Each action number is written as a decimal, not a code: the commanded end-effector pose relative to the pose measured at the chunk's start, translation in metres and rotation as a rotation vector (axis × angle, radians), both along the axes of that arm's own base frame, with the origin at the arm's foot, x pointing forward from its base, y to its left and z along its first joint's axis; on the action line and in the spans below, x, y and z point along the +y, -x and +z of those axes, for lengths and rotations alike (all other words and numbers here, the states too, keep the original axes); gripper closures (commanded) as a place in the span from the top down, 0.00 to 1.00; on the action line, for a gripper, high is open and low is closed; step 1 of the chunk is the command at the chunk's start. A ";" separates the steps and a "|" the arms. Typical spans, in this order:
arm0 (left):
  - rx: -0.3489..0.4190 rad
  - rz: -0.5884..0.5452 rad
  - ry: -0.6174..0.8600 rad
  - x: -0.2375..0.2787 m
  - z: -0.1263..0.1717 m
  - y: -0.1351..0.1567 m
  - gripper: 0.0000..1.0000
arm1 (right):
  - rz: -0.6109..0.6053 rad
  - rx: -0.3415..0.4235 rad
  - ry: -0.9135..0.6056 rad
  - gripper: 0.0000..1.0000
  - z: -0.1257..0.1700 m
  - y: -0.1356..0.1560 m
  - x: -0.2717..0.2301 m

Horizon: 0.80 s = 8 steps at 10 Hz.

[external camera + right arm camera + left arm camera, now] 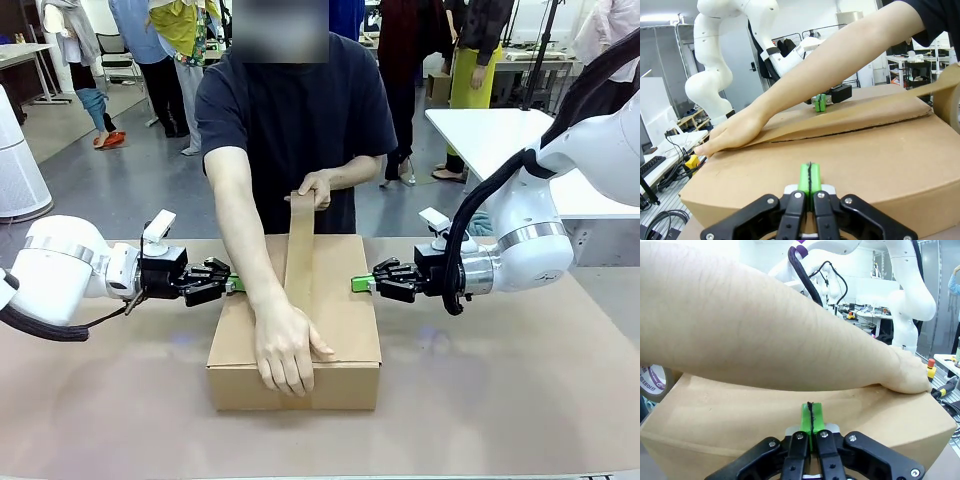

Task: Wrap the clocks to prevent damage.
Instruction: After the human seals the box with tape, release both hands from the side flaps of the Package Box.

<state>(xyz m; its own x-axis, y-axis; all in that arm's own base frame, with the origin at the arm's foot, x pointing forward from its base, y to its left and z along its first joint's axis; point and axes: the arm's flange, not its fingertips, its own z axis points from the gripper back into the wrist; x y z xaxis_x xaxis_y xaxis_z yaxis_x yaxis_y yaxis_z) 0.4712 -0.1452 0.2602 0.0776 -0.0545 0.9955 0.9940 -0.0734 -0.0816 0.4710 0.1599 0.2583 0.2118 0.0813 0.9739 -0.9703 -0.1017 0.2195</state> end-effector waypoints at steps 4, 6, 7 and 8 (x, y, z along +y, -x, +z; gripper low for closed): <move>-0.004 0.009 0.001 -0.003 -0.002 0.002 0.00 | -0.006 0.007 0.013 0.01 -0.002 0.000 0.000; -0.004 0.009 0.001 -0.003 -0.002 0.002 0.00 | -0.006 0.007 0.013 0.01 -0.002 0.000 0.000; -0.004 0.009 0.001 -0.003 -0.002 0.002 0.00 | -0.006 0.007 0.013 0.01 -0.002 0.000 0.000; -0.004 0.009 0.001 -0.003 -0.002 0.002 0.00 | -0.006 0.007 0.013 0.01 -0.002 0.000 0.000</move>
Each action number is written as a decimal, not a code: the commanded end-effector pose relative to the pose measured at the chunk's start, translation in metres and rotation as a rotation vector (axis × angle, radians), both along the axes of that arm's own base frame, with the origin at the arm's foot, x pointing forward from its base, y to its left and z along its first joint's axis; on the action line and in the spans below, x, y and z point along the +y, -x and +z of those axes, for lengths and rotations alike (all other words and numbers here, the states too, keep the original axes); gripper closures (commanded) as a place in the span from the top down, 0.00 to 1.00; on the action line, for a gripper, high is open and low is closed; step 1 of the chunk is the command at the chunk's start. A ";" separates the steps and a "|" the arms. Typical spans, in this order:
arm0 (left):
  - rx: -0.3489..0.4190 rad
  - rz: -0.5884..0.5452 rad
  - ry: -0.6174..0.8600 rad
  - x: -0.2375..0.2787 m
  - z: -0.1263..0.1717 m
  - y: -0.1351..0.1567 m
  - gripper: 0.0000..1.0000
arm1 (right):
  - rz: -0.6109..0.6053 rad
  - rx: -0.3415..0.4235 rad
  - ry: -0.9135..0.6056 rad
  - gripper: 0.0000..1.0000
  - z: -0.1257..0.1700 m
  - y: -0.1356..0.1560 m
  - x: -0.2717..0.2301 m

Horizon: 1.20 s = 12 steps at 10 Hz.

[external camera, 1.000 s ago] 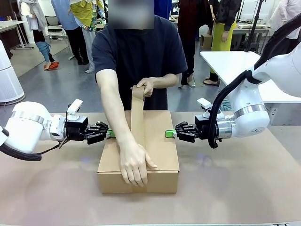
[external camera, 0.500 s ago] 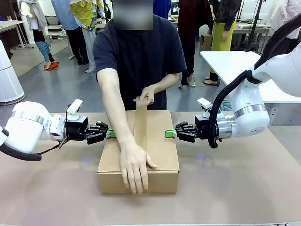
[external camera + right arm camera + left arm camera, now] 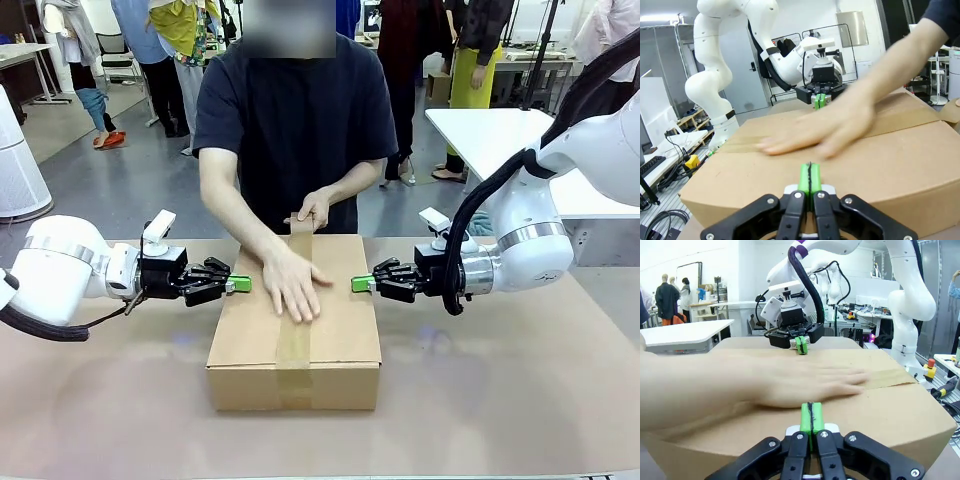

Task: Wrap the clocks to prevent damage.
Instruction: After the human seals the box with tape, release both hands from the side flaps of the Package Box.

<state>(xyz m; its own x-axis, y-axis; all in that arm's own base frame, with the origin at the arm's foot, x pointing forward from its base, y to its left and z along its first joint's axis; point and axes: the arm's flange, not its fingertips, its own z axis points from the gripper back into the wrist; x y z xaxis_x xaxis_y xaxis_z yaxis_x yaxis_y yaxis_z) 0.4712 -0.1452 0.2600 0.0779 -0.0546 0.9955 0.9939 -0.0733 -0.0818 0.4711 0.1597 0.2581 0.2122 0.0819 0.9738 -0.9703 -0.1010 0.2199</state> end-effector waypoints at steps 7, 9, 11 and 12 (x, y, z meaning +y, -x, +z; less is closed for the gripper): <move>-0.004 0.009 0.001 -0.003 -0.002 0.002 0.00 | -0.006 0.007 0.013 0.01 -0.002 0.000 0.000; -0.004 0.009 0.001 -0.003 -0.002 0.002 0.00 | -0.006 0.007 0.013 0.01 -0.002 0.000 0.000; -0.004 0.009 0.001 -0.003 -0.002 0.002 0.00 | -0.006 0.007 0.013 0.01 -0.002 0.000 0.000; -0.004 0.009 0.001 -0.003 -0.002 0.002 0.00 | -0.006 0.007 0.013 0.01 -0.002 0.000 0.000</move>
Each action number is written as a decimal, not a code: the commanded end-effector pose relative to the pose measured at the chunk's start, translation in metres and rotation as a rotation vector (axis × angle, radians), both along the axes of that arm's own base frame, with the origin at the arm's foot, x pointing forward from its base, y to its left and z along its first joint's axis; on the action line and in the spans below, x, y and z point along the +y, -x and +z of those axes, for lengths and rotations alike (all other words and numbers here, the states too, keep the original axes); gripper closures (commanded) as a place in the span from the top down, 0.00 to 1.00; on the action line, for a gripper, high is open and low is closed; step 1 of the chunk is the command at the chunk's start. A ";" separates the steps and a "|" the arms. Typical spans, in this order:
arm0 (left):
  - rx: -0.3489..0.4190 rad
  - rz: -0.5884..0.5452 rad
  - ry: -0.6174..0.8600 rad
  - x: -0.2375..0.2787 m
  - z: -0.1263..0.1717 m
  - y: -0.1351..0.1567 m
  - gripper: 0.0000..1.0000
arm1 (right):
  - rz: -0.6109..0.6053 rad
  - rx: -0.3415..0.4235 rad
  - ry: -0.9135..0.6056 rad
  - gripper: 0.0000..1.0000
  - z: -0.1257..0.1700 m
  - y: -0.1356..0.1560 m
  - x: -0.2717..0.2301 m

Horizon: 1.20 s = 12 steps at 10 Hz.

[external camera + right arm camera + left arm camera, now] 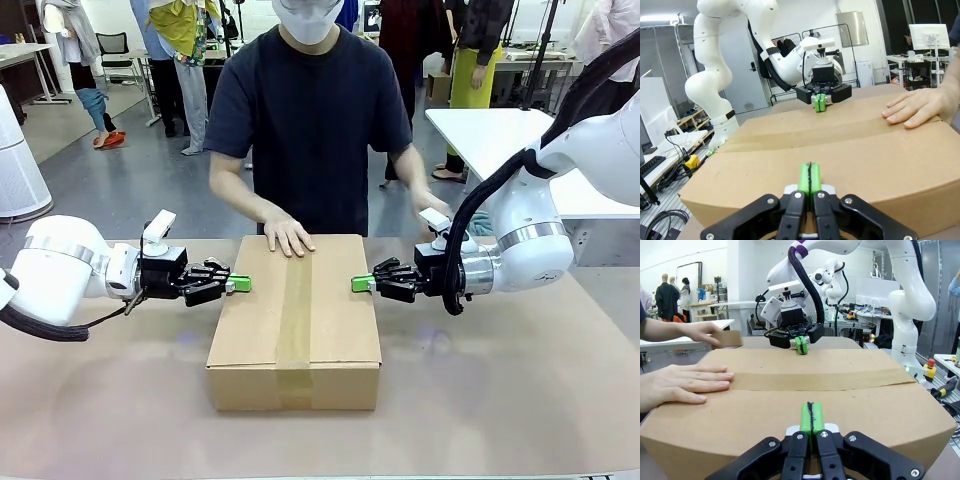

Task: Wrap the clocks to prevent damage.
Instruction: After the human seals the box with tape, release both hands from the side flaps of the Package Box.

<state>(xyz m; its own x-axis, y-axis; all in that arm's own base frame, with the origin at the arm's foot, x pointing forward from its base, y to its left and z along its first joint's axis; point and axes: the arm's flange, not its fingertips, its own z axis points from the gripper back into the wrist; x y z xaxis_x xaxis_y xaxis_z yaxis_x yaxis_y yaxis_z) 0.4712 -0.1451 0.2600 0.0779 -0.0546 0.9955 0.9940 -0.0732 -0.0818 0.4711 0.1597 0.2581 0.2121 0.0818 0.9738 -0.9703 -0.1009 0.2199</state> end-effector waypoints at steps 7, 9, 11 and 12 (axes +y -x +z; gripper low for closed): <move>-0.004 0.008 0.001 -0.003 -0.002 0.002 0.00 | -0.005 0.007 0.013 0.01 -0.002 0.000 0.000; -0.004 0.008 0.001 -0.003 -0.002 0.002 0.00 | -0.005 0.007 0.013 0.01 -0.002 0.000 0.000; 0.000 0.000 0.000 0.000 0.000 0.000 0.00 | 0.000 0.000 0.000 0.01 0.000 0.000 0.000; -0.039 -0.010 -0.109 0.004 0.024 -0.002 0.00 | 0.009 -0.006 0.053 0.01 0.020 0.005 -0.005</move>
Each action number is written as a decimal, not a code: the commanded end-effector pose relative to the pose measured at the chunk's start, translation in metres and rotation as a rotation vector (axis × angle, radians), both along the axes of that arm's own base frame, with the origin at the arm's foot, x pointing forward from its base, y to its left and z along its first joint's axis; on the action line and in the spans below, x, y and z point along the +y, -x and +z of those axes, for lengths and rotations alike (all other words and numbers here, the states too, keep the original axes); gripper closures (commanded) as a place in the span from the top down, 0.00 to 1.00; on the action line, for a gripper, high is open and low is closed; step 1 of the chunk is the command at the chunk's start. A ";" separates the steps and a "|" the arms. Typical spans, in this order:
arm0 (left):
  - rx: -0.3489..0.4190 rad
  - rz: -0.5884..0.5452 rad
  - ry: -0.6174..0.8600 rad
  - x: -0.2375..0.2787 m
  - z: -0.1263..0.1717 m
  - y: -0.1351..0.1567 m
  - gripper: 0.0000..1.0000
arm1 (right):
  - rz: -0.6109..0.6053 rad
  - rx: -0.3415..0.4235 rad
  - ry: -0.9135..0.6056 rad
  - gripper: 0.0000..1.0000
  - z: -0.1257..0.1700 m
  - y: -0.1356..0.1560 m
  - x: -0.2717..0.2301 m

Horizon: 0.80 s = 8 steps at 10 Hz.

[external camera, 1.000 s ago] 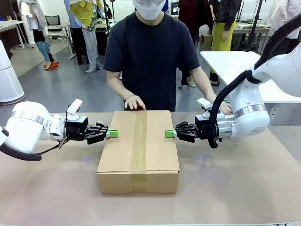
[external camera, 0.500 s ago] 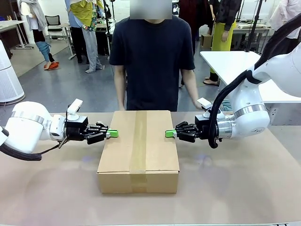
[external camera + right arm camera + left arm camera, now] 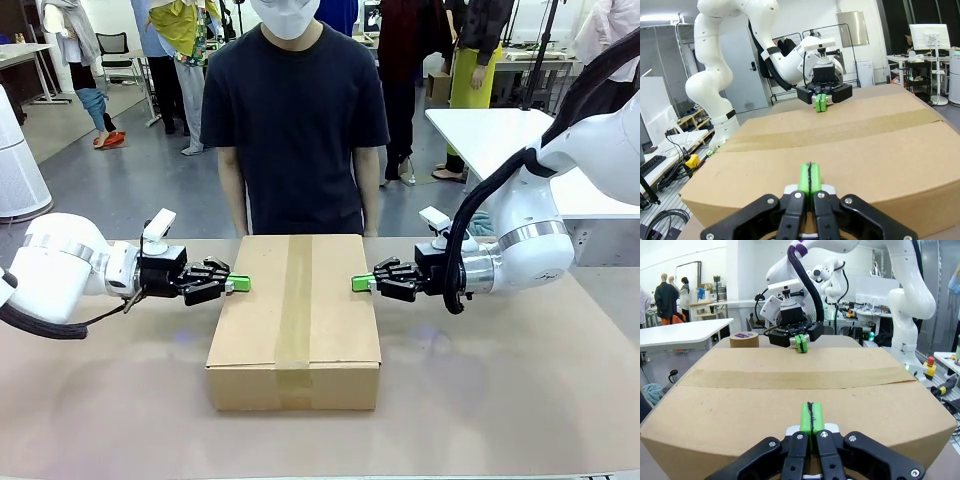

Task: Wrap the clocks to prevent damage.
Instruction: After the human seals the box with tape, release both hands from the side flaps of the Package Box.

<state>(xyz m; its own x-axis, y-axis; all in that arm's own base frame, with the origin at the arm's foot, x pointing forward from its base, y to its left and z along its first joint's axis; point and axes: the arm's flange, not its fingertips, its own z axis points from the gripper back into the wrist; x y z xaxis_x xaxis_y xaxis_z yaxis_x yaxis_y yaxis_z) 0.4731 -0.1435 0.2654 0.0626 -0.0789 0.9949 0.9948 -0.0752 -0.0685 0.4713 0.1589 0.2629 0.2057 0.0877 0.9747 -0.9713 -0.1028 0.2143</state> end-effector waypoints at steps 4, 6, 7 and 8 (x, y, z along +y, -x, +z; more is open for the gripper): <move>-0.125 -0.082 -0.441 0.036 0.159 0.007 0.00 | -0.106 -0.026 0.298 0.01 0.152 0.050 -0.071; -0.126 -0.056 -0.538 0.065 0.219 0.020 0.00 | -0.208 -0.008 0.399 0.01 0.214 0.076 -0.111; -0.134 -0.037 -0.559 0.079 0.244 0.026 0.00 | -0.266 -0.019 0.428 0.01 0.238 0.088 -0.123; -0.142 0.001 -0.577 0.090 0.261 0.036 0.00 | -0.292 -0.019 0.461 0.01 0.254 0.098 -0.130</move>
<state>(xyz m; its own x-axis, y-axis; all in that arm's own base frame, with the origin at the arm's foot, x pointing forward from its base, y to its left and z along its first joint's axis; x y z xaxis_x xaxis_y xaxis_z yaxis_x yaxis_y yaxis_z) 0.4420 -0.0585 0.5185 -0.0832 -0.6000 0.7957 0.9958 -0.0807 0.0433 0.3832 0.0245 0.5160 0.2322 0.4270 0.8739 -0.9600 0.2450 0.1354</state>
